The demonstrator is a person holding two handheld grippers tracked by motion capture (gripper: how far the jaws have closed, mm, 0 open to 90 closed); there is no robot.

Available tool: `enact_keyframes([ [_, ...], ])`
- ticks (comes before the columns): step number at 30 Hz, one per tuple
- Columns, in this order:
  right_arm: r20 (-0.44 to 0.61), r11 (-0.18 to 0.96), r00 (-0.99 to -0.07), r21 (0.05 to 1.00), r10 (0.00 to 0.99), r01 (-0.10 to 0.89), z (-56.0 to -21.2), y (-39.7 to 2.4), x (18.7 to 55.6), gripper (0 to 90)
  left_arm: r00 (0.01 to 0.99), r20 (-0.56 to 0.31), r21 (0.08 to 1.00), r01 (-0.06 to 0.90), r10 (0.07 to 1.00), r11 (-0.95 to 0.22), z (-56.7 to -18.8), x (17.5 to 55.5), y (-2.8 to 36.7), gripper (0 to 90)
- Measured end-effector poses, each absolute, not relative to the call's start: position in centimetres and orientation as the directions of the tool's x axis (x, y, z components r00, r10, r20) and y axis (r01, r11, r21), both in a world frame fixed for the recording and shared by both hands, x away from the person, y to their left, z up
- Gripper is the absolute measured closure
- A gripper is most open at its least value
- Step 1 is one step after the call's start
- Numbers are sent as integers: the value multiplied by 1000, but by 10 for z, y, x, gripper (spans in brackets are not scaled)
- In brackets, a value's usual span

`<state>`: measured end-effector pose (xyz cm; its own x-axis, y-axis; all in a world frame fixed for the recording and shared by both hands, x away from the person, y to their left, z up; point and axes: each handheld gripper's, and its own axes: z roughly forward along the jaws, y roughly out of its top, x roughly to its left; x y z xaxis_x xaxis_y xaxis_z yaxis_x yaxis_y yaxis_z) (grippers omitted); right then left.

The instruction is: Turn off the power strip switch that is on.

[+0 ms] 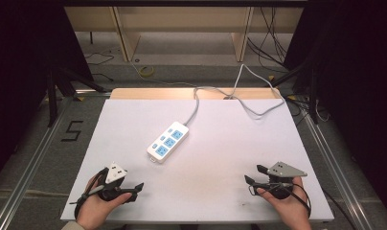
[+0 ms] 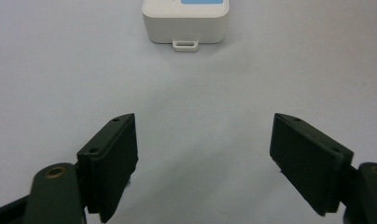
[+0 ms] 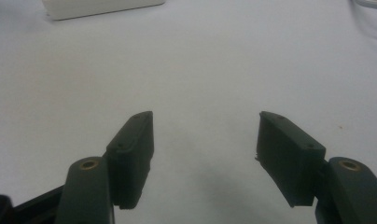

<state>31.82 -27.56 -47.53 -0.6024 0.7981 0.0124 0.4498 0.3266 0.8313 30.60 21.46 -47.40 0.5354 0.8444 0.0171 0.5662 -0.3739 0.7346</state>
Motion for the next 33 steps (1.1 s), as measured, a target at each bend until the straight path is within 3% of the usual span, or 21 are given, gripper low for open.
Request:
enact_keyframes([
  [4,12,324,-599,832,801,450,-475,-277,317,377,523,15,733,574,852,-365,-473,306,215,378],
  [11,9,326,-600,833,800,447,-475,-275,317,377,501,20,723,591,865,-359,-469,305,220,790],
  [14,7,329,-601,832,799,447,-475,-275,317,377,504,27,709,599,863,-372,-467,305,220,880],
  [33,3,331,-601,832,799,444,-475,-273,316,377,499,13,701,613,867,-363,-456,314,209,895],
])
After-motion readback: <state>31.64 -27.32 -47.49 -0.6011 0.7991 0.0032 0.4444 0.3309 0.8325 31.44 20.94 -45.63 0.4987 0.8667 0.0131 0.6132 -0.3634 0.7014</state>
